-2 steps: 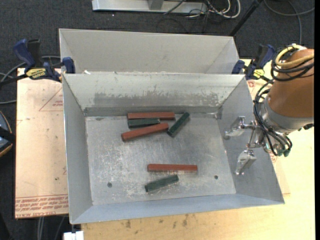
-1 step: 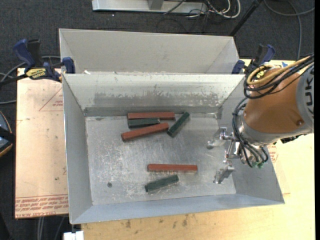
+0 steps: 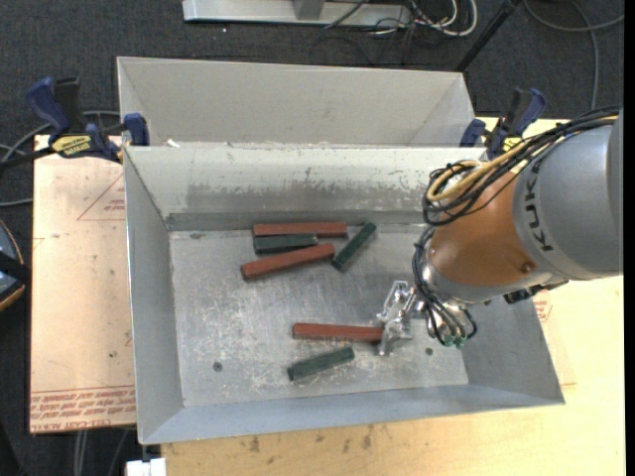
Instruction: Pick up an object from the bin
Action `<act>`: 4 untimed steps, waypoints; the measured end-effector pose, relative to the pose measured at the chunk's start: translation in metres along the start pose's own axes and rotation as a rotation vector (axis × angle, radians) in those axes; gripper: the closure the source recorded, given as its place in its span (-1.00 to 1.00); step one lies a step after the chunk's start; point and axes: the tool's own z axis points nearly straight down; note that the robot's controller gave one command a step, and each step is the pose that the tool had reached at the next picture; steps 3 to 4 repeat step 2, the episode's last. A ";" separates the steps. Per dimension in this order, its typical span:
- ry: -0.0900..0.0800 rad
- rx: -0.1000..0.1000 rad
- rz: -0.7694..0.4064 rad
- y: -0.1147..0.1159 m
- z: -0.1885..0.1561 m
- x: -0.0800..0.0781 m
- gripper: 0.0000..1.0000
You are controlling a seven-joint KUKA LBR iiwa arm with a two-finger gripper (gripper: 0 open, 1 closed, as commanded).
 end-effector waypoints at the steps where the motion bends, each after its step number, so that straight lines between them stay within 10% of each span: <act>1: 0.000 0.000 0.000 0.000 0.000 0.000 1.00; 2: 0.009 0.001 -0.078 0.008 -0.136 0.003 1.00; 4: 0.009 0.001 -0.078 0.008 -0.136 0.003 1.00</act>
Offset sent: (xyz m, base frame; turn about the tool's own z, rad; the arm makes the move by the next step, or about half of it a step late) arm -0.0045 0.0082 0.1366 -0.0787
